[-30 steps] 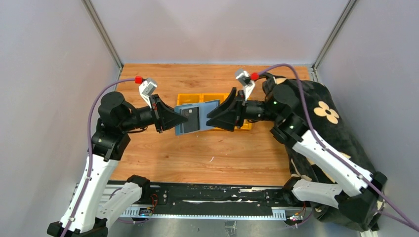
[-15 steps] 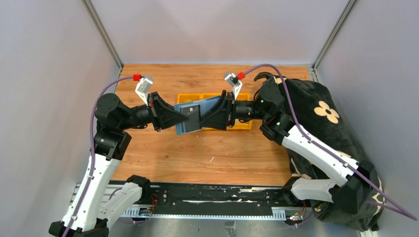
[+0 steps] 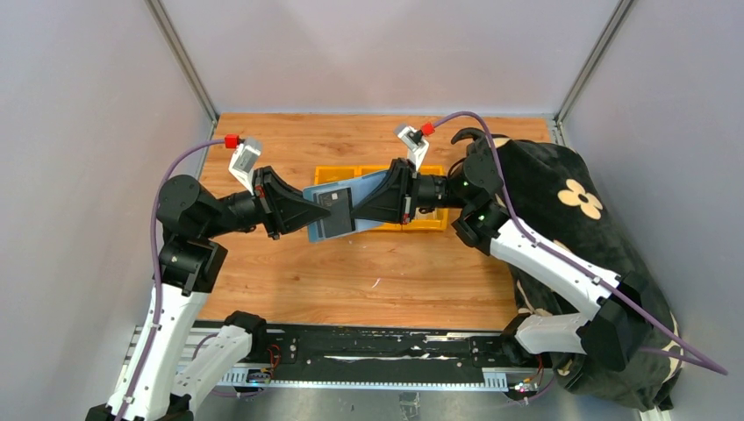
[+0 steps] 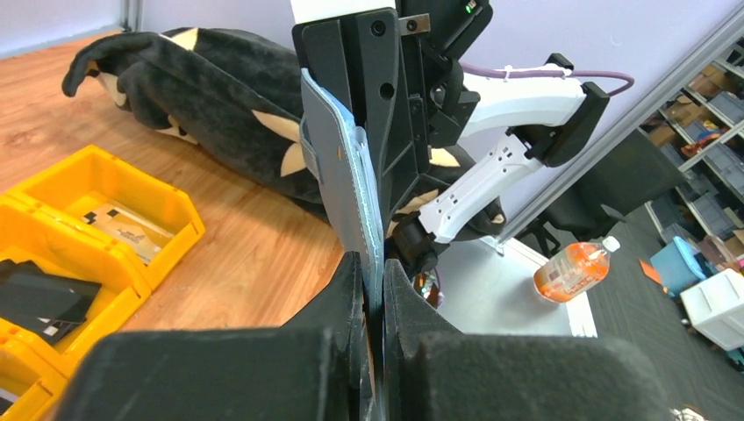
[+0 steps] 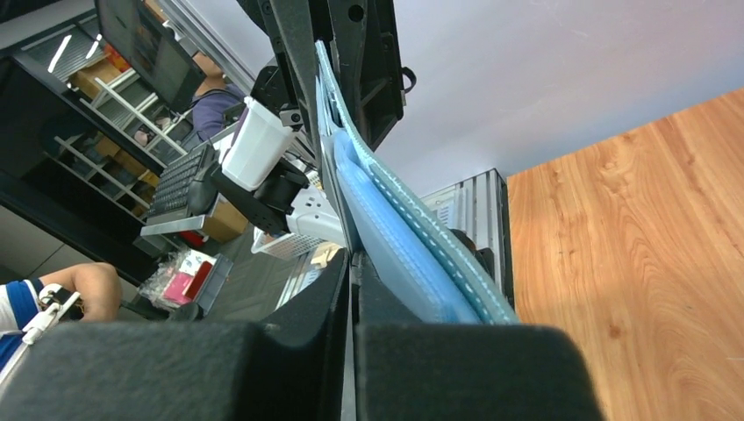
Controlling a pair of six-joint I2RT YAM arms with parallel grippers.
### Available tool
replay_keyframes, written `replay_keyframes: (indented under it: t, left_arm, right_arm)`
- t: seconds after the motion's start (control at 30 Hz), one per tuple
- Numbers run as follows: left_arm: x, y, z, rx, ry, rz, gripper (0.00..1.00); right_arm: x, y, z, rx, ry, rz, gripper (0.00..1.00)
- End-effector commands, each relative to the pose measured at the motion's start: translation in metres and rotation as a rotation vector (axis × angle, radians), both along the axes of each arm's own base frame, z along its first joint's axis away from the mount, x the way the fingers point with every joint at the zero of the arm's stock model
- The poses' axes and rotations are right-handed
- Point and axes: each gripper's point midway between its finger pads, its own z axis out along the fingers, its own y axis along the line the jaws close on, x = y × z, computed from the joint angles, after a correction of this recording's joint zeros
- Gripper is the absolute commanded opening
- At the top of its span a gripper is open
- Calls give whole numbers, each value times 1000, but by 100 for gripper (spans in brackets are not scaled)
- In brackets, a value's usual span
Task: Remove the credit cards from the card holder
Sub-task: Remove the credit card from the card holder.
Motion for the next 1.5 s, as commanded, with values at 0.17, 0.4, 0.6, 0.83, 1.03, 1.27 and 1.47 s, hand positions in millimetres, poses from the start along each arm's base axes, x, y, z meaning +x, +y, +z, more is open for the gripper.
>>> replay_keyframes:
  t: [0.17, 0.4, 0.6, 0.83, 1.03, 1.27, 1.47]
  left_arm:
    - [22, 4, -22, 70, 42, 107, 6]
    - [18, 2, -19, 51, 51, 83, 16]
    - [1, -5, -22, -3, 106, -40, 46]
    - [-20, -7, -3, -75, 82, -155, 27]
    - [-30, -6, 7, -79, 69, -186, 30]
    - [-28, -6, 9, -86, 64, -173, 9]
    - [-28, -5, 17, -100, 53, -170, 4]
  right_arm:
    - [-16, 10, 24, 104, -70, 29, 16]
    - [-12, 15, 24, 103, -65, 12, 0]
    - [-8, 11, 26, 103, -73, -30, 0]
    - [-4, 5, 19, 91, -60, -59, 0]
    - [14, -7, 3, 65, -24, -134, 0]
    - [13, -10, -6, 59, -18, -133, 0]
    - [9, -14, -15, 35, -21, -135, 0]
